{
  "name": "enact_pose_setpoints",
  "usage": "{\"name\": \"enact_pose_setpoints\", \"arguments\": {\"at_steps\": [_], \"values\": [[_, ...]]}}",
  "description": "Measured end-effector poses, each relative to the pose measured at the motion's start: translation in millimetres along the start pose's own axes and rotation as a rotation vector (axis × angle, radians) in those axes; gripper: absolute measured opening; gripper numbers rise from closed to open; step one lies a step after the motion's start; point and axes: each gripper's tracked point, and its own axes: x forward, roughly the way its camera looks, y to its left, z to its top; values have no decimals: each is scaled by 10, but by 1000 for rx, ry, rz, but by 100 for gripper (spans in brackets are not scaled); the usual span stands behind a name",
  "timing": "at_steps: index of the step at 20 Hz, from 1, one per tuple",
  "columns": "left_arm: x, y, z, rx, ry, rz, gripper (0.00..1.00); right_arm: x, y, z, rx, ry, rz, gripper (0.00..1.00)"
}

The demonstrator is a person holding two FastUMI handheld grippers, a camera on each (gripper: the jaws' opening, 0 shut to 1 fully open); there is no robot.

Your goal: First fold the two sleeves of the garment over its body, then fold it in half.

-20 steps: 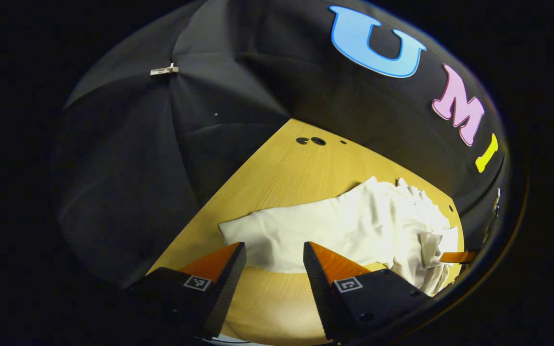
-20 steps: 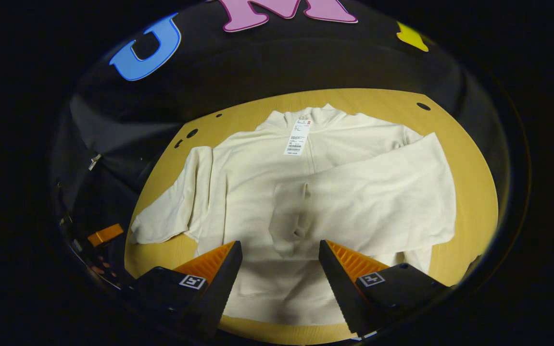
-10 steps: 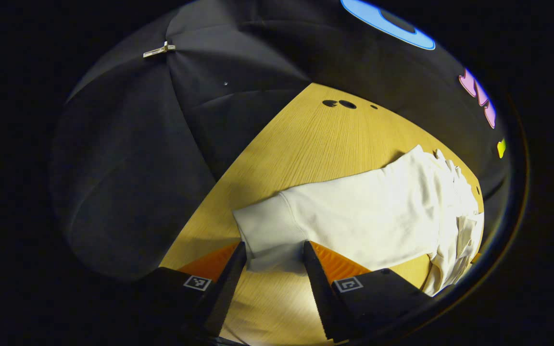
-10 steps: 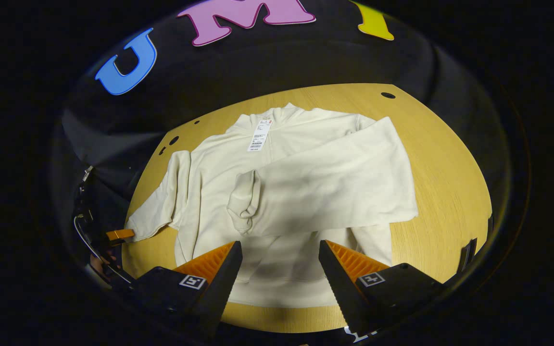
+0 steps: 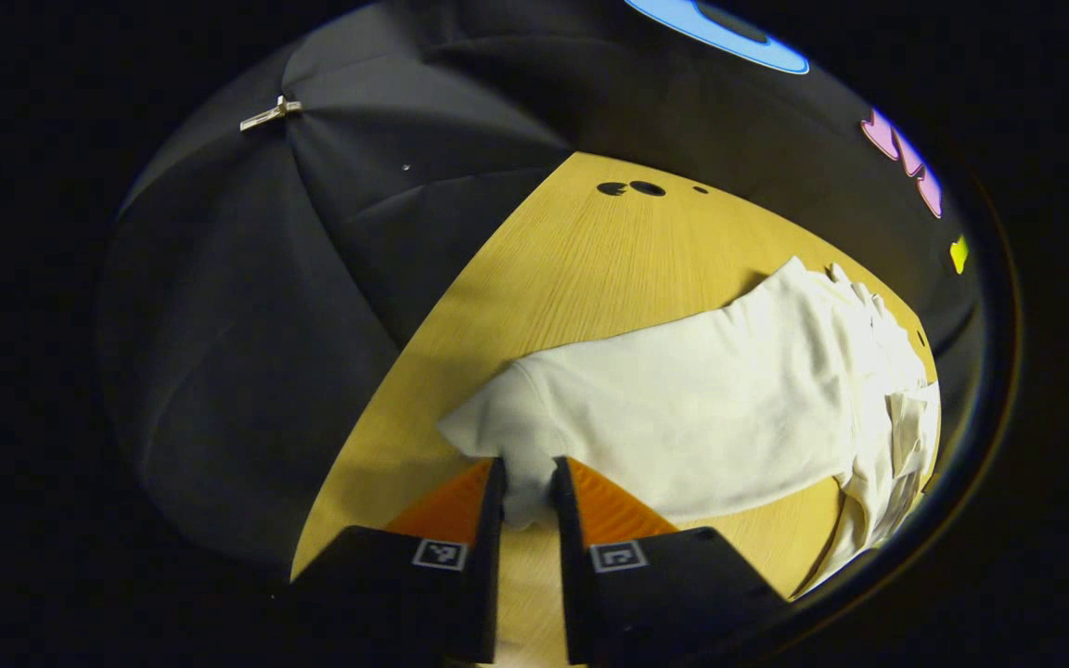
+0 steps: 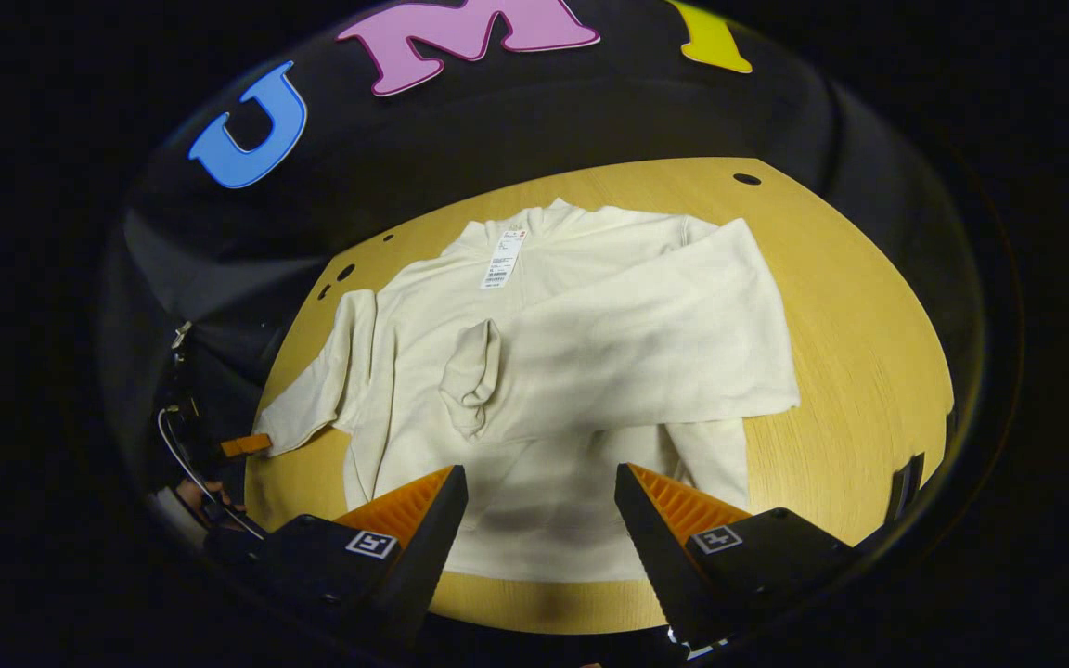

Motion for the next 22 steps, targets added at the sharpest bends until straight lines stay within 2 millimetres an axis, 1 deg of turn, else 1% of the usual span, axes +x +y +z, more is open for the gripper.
{"name": "enact_pose_setpoints", "arguments": {"at_steps": [1, 2, 3, 4, 5, 6, 10, 11, 12, 13, 16, 18, 19, 21, 22], "values": [[12, 0, 10, -17, -2, 3, 25, -23, -44, -14, 1, 0, -1, 98], [4, 0, 27, -23, -7, 7, 23, -48, -89, -26, 3, 3, 2, 98], [6, -5, 19, -23, -6, 16, 17, -73, -137, -46, 6, 6, 3, 98], [-11, -14, 29, -22, -5, 29, 14, -105, -180, -65, 8, 9, 4, 98], [-24, -51, 16, -18, 3, 33, 4, -135, -230, -74, 11, 10, 6, 98], [-53, -108, -7, -15, 10, 30, 7, -169, -287, -85, 14, 11, 6, 98], [-300, -336, 59, -3, -56, 22, 6, -254, -531, -83, 38, 6, 5, 98], [-383, -422, 93, 3, -74, 11, 2, -263, -598, -78, 46, 5, 4, 98], [-463, -515, 115, 6, -90, -2, 6, -279, -654, -83, 54, 6, 5, 98], [-542, -621, 159, 8, -108, -14, 6, -286, -700, -90, 64, 9, 8, 98], [-800, -1034, 264, 20, -148, -69, 6, -286, -855, -80, 75, 11, 2, 98], [-915, -1319, 333, 49, -163, -102, 6, -298, -919, -84, 75, 17, 2, 98], [-973, -1490, 357, 68, -170, -117, 6, -304, -937, -84, 76, 21, 4, 98], [-1099, -1970, 421, 120, -185, -171, 6, -302, -971, -95, 85, 29, 21, 98], [-1135, -2159, 438, 134, -192, -194, 6, -308, -1006, -107, 83, 34, 19, 98]]}}
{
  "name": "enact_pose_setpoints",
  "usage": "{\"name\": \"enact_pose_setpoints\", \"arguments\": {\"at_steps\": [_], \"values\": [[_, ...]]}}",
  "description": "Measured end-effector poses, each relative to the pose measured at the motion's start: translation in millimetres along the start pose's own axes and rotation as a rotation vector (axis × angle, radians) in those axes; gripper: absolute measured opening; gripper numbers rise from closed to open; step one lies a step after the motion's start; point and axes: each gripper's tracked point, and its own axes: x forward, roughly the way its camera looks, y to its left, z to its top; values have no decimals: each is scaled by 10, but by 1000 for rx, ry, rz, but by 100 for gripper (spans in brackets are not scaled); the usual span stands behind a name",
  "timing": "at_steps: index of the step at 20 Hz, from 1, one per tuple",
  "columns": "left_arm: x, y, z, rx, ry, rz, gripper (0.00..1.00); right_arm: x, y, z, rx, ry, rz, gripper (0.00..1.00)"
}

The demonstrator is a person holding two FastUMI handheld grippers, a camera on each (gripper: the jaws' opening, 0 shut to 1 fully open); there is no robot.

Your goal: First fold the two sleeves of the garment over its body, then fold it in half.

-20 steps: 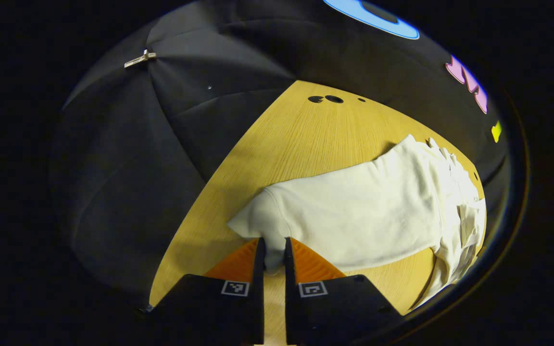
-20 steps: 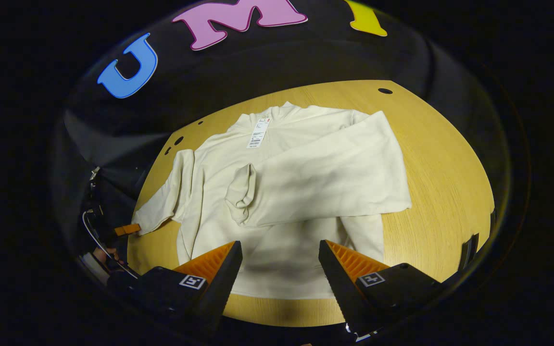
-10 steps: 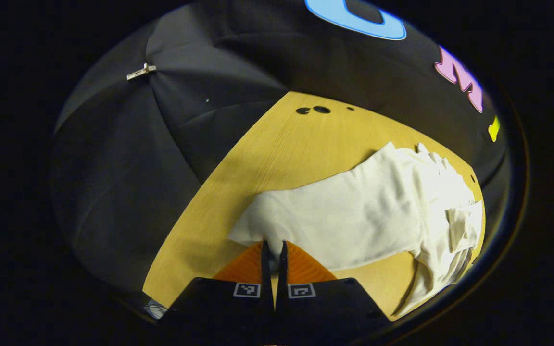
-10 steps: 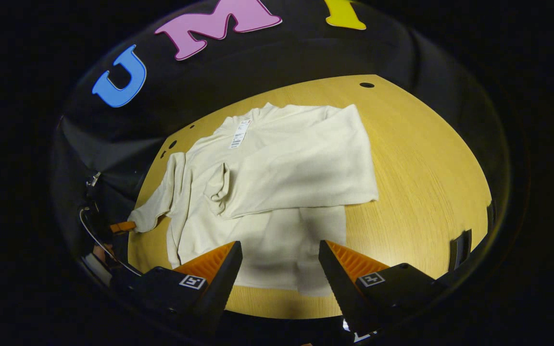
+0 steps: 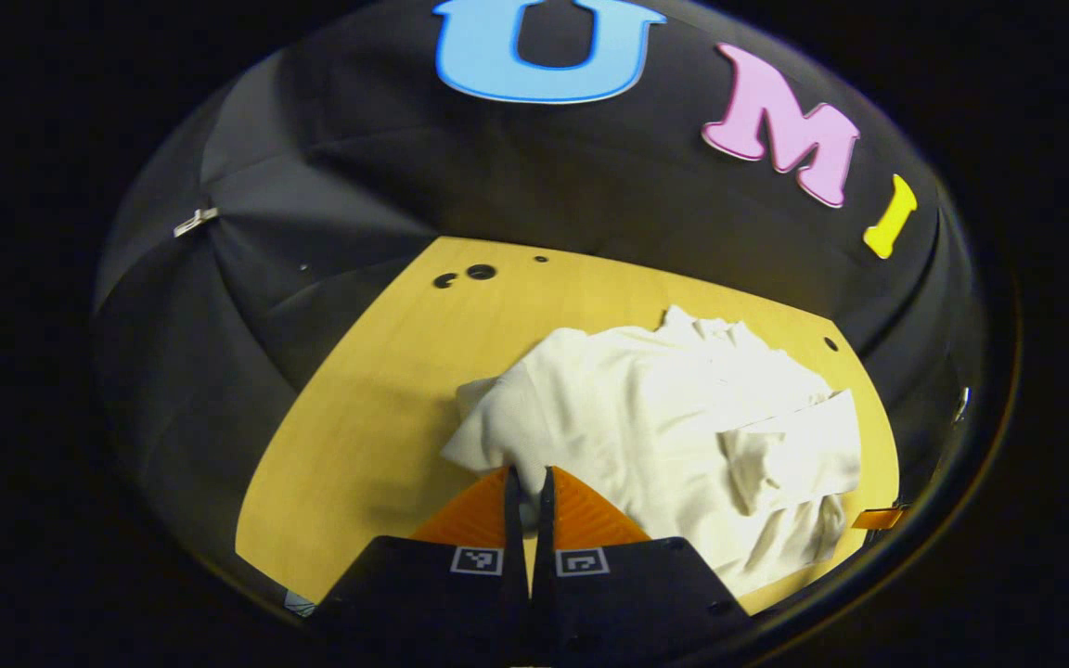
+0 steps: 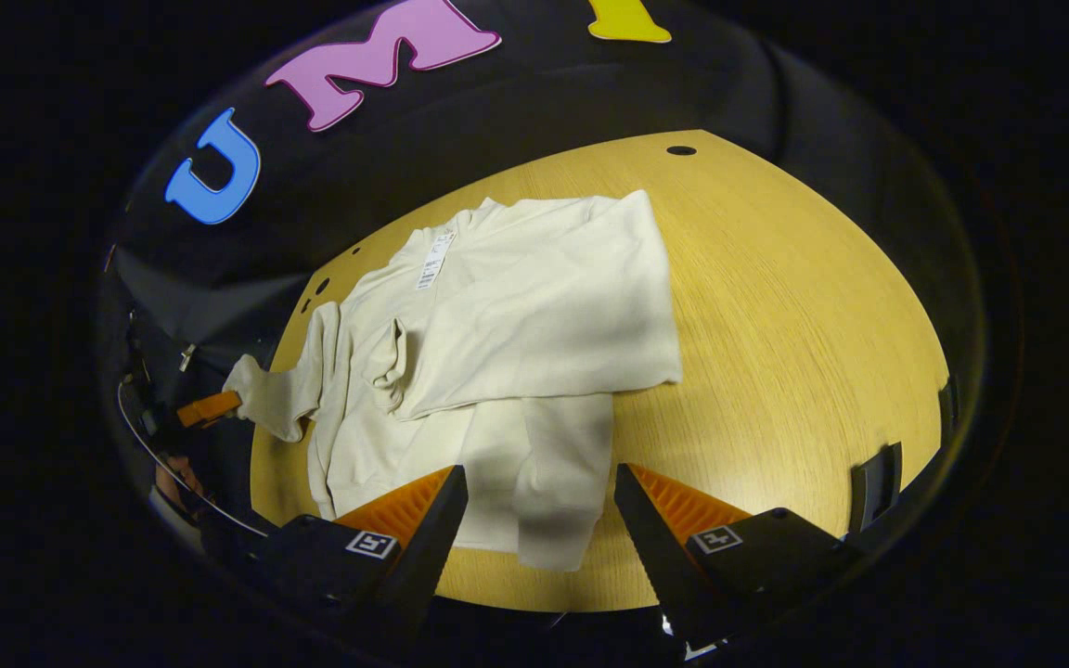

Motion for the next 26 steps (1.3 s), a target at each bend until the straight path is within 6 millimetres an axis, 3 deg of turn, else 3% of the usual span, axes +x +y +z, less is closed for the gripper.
{"name": "enact_pose_setpoints", "arguments": {"at_steps": [6, 12, 17, 21, 26], "values": [[162, -958, 82, 86, 16, -119, 6, 33, -96, -22, 4, 27, 3, 98], [259, -1568, 53, 123, 38, -171, 6, 86, -100, -42, 0, 46, 24, 98], [431, -2180, -168, 199, 81, -221, 6, 120, -152, -43, -5, 64, 35, 98], [650, -2463, -431, 321, 114, -221, 6, 125, -205, -27, 6, 69, 36, 98], [881, -2584, -647, 410, 123, -185, 6, 160, -204, -33, -3, 83, 39, 98]]}}
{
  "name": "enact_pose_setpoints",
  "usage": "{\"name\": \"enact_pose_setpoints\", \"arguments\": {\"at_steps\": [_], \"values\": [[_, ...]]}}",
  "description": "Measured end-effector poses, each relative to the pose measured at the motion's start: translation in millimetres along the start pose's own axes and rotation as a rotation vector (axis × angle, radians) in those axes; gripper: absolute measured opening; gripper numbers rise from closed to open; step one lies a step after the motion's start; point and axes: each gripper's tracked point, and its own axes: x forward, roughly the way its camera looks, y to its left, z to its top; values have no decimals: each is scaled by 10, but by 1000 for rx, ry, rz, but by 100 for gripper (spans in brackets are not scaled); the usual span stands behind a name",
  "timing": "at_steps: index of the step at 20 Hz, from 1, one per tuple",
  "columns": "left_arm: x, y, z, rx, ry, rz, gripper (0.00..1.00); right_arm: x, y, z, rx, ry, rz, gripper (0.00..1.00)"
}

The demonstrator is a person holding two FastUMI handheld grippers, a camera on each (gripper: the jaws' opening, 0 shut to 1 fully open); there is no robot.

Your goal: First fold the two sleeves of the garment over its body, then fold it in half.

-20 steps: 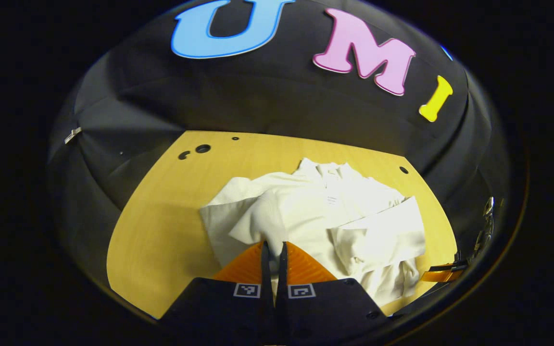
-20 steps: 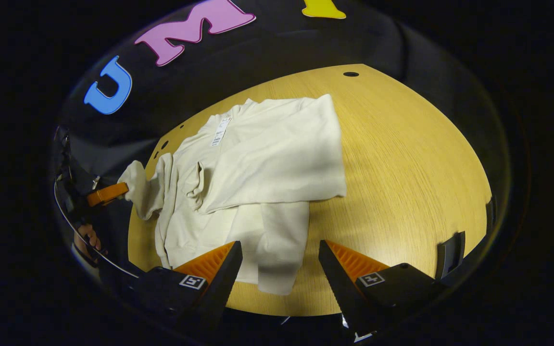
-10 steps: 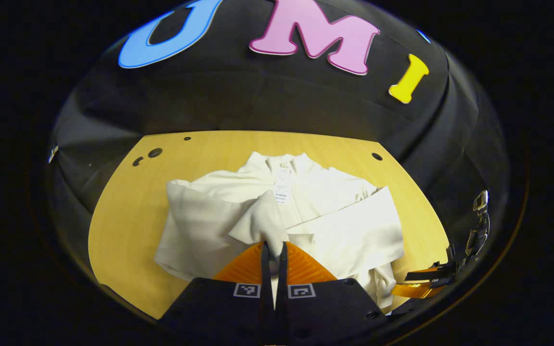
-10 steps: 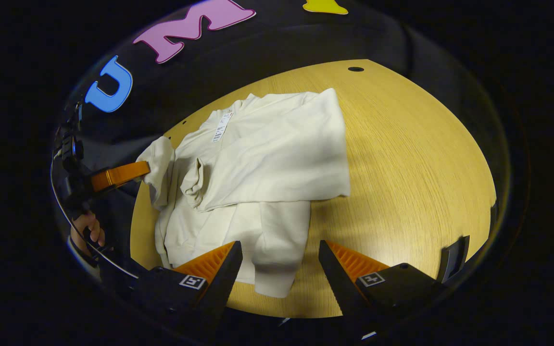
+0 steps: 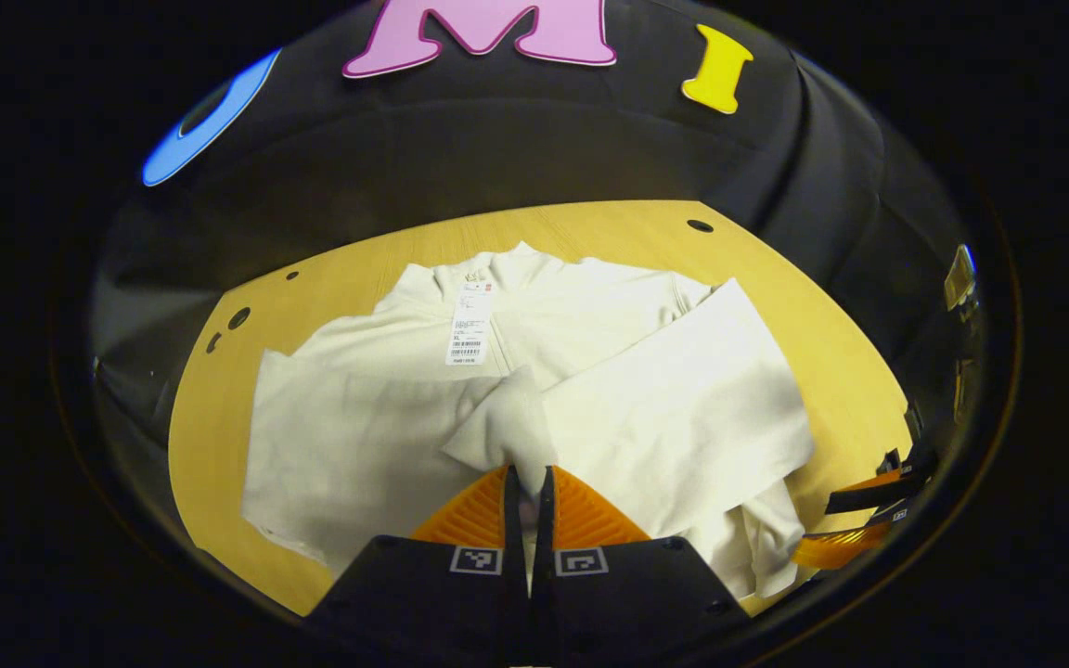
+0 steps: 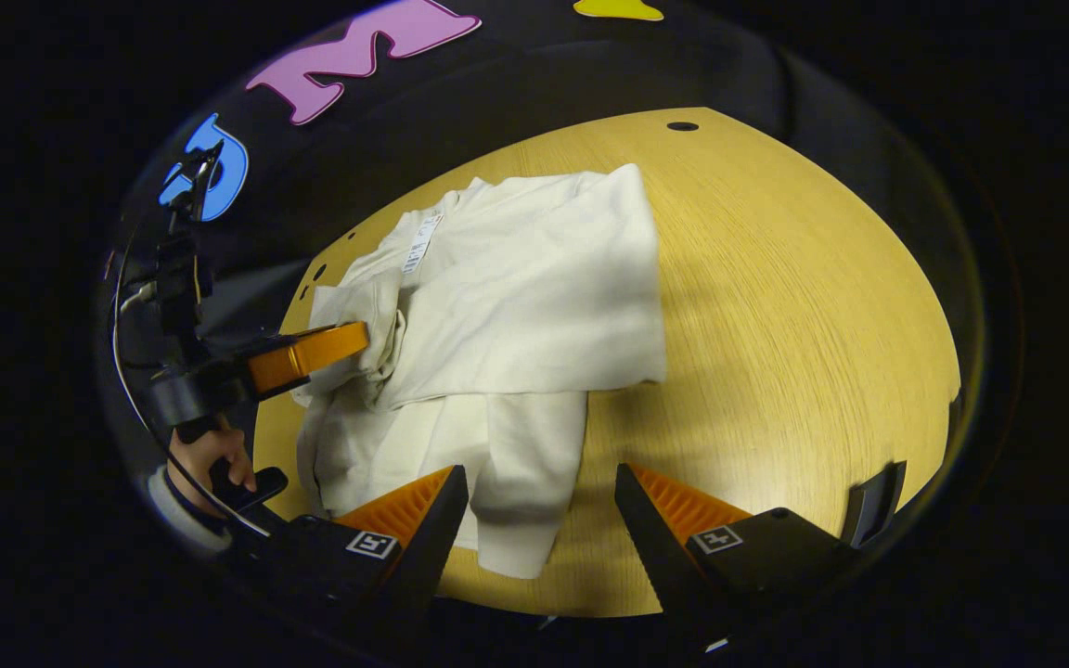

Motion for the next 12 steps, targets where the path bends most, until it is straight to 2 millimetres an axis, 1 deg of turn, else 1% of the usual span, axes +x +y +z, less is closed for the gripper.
{"name": "enact_pose_setpoints", "arguments": {"at_steps": [2, 3, 4, 5, 7, 8, 9, 10, 12], "values": [[32, -76, 7, 16, -17, -22, 7, -2, 6, -6, -3, 2, 0, 98], [51, -112, -4, 11, -16, -39, 10, -12, 5, -6, -4, 2, 1, 98], [80, -147, -34, -1, -3, -56, 21, -15, -1, -11, -4, 2, -1, 98], [99, -157, -54, -6, 8, -64, 30, -10, 4, -16, -2, 2, -2, 98], [108, -224, -126, -17, 38, -94, 56, -15, -4, -42, 0, 4, -6, 98], [77, -249, -138, -16, 39, -110, 78, -22, -8, -52, 1, 5, -7, 98], [45, -275, -129, -14, 33, -125, 84, -19, -7, -65, 0, 5, -9, 98], [8, -282, -124, -8, 27, -127, 99, -27, -8, -80, 1, 6, -10, 98], [-94, -280, -134, 1, 21, -136, 100, -46, 5, -88, 9, 4, -8, 98]]}}
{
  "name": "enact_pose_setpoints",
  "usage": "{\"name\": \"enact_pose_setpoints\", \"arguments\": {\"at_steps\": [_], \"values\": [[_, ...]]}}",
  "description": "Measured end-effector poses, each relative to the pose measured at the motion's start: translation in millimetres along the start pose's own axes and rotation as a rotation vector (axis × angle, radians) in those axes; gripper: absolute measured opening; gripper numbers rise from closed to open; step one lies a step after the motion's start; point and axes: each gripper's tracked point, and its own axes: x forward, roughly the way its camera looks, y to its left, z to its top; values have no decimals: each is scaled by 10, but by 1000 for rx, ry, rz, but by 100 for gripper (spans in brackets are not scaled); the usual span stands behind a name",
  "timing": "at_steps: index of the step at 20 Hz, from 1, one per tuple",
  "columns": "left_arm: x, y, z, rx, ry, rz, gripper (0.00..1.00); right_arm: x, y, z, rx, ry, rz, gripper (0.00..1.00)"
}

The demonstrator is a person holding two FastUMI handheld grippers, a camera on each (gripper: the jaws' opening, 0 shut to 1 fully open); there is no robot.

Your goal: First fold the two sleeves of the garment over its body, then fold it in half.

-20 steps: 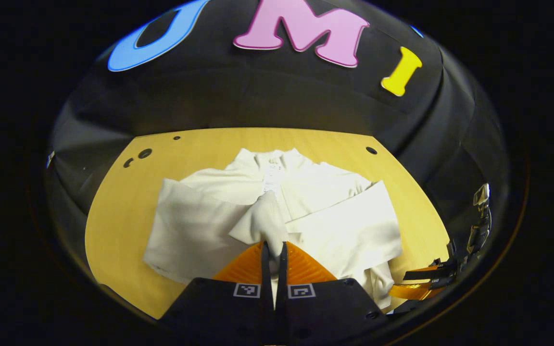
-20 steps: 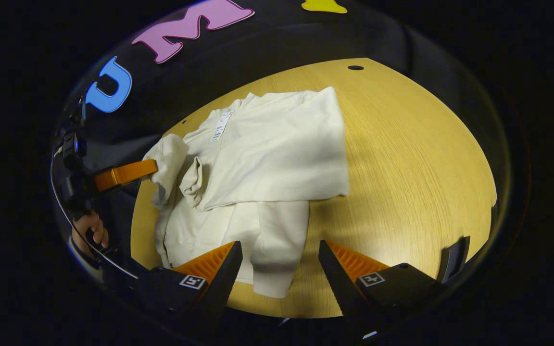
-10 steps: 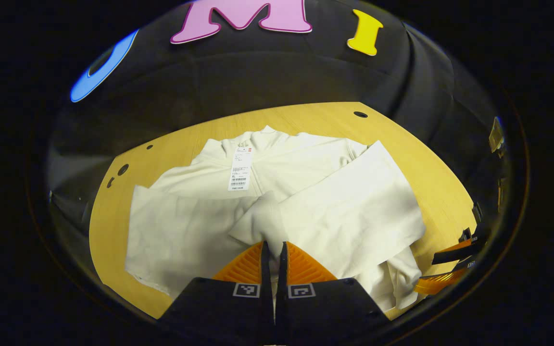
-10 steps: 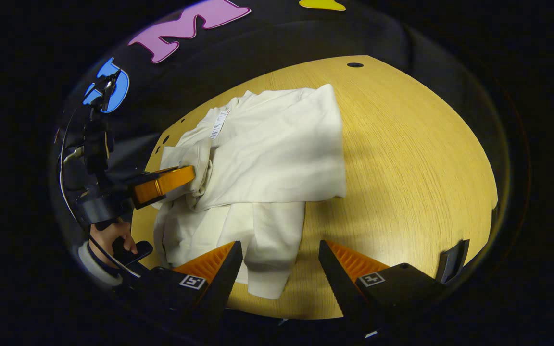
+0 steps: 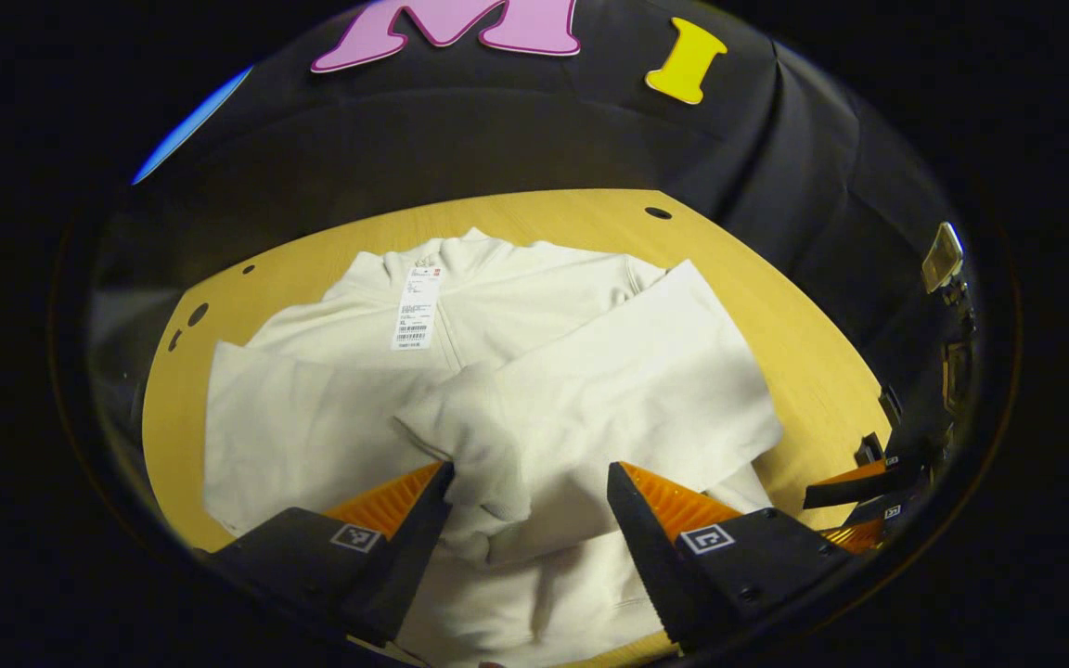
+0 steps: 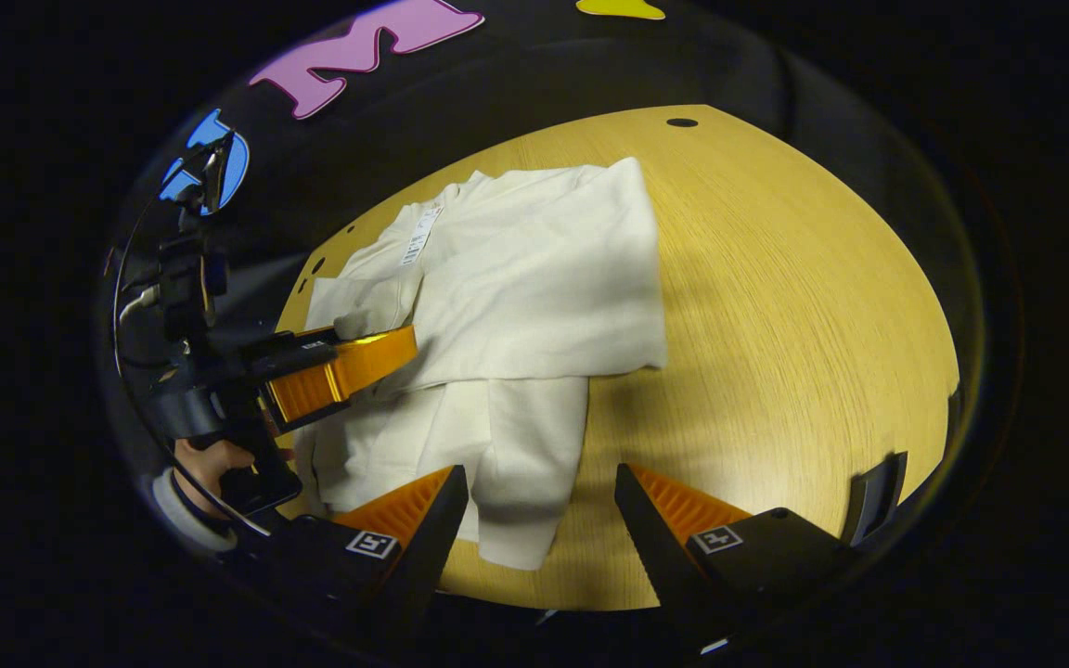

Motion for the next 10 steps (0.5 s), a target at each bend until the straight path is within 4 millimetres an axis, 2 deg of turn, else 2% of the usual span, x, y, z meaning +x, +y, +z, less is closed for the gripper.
{"name": "enact_pose_setpoints", "arguments": {"at_steps": [3, 4, 5, 8, 10], "values": [[-291, 35, -53, -25, -14, -20, 100, -20, 28, -1, 3, -8, 4, 98], [-409, 70, -80, -39, -23, -23, 96, -32, 33, -4, 0, -10, 8, 98], [-566, 143, -141, -57, -33, -21, 100, -33, 75, -19, 4, -11, 30, 98], [-922, 375, -394, -84, -39, -3, 99, -27, 111, -104, 20, 2, 50, 98], [-1101, 545, -634, -93, -20, 17, 98, -20, 116, -163, 12, 17, 48, 98]]}}
